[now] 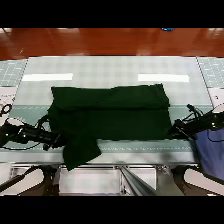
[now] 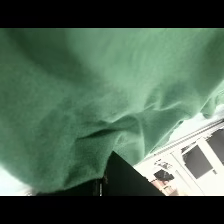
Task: Fold the shirts.
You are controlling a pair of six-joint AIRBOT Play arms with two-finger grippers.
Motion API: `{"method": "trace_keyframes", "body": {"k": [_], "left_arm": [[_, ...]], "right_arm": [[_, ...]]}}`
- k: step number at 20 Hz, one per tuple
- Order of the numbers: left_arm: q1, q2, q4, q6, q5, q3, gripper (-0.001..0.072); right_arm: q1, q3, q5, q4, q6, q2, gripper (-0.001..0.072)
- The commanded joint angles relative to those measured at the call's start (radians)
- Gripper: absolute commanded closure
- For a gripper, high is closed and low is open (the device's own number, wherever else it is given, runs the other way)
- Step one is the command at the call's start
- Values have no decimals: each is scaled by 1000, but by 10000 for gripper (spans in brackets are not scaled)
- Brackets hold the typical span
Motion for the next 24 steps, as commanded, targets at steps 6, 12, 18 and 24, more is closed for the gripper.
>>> {"method": "trace_keyframes", "body": {"k": [6, 12, 18, 24], "left_arm": [[0, 0, -53, 36, 53, 101, 686], [0, -26, -108, 32, 67, 364, 686], [-26, -217, -188, 16, 86, 577, 686], [-72, -388, -200, -5, 87, 765, 686]], "right_arm": [[22, 146, 70, 130, -117, -42, 688], [31, 285, -40, 174, -122, -53, 688], [135, 383, -214, 251, -134, -166, 688], [135, 525, -212, 251, -103, -265, 688]]}}
